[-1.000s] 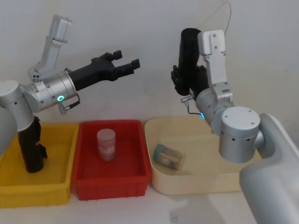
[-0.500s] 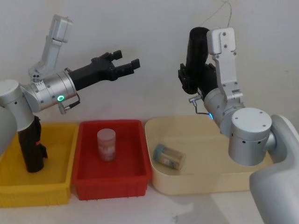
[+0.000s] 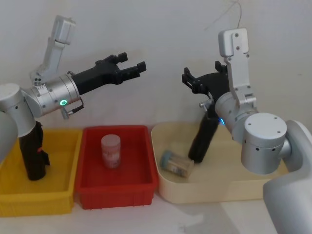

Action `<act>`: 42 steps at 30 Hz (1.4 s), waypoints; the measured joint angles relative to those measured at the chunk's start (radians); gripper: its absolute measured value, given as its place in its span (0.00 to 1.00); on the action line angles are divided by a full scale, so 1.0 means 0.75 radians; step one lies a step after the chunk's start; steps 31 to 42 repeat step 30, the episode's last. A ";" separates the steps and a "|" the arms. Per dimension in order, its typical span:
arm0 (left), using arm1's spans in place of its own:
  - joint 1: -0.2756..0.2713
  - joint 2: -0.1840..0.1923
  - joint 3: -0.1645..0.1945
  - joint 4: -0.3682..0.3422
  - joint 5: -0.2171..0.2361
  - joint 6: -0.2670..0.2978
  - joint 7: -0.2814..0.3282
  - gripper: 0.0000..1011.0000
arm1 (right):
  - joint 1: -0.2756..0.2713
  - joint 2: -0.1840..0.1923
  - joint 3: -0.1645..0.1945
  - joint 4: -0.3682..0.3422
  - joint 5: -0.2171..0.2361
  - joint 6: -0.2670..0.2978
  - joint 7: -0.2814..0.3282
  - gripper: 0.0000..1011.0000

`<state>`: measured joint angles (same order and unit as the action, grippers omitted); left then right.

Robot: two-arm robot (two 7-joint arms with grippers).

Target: Pick up the garbage bag with the one hand and transfer it to the other hand.

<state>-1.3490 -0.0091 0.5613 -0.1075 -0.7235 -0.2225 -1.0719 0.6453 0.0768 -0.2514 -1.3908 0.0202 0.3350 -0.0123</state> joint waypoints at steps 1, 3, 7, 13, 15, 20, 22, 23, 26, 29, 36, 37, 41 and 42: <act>0.000 0.000 0.000 0.000 0.000 0.000 0.000 0.99 | 0.000 0.000 0.000 0.000 0.000 0.000 0.000 0.92; 0.000 0.000 0.000 0.000 0.000 0.000 0.000 0.99 | -0.001 0.001 0.000 -0.002 0.000 0.001 0.000 0.98; 0.000 0.000 0.000 0.000 0.000 0.000 0.000 0.99 | -0.002 0.002 0.001 -0.005 -0.001 0.002 0.000 0.99; 0.000 0.000 0.000 0.000 0.000 0.000 0.000 0.99 | -0.004 0.003 0.001 -0.009 -0.001 0.003 0.000 0.99; 0.000 0.000 0.000 0.000 0.000 0.000 0.000 0.99 | -0.004 0.003 0.001 -0.010 -0.001 0.003 0.000 0.99; 0.000 0.000 0.000 0.000 0.000 0.000 0.000 0.99 | -0.005 0.003 0.001 -0.011 -0.001 0.004 0.000 0.99; 0.000 0.000 0.000 0.000 0.000 0.000 0.000 0.99 | -0.005 0.004 0.001 -0.011 -0.001 0.004 0.000 0.99; 0.000 0.000 0.000 0.000 0.000 0.000 0.000 0.99 | -0.005 0.004 0.001 -0.011 -0.001 0.004 0.000 0.99; 0.000 0.000 0.000 0.000 0.000 0.000 0.000 0.99 | -0.005 0.004 0.001 -0.012 -0.001 0.004 0.000 0.99; 0.000 0.000 0.000 0.000 0.000 0.000 0.000 0.99 | -0.006 0.004 0.001 -0.012 -0.001 0.004 0.000 0.99; 0.000 0.000 0.000 0.000 0.000 0.000 0.000 0.99 | -0.006 0.004 0.001 -0.013 -0.001 0.005 0.000 0.99; 0.000 0.000 0.000 0.000 0.000 0.000 0.000 0.99 | -0.006 0.004 0.001 -0.013 -0.001 0.005 0.000 0.99; 0.000 0.000 0.000 0.000 0.000 0.000 0.000 0.99 | -0.006 0.004 0.001 -0.013 -0.001 0.005 0.000 0.99; 0.000 0.000 0.000 0.000 0.000 0.000 0.000 0.99 | -0.006 0.004 0.001 -0.013 -0.001 0.005 0.000 0.99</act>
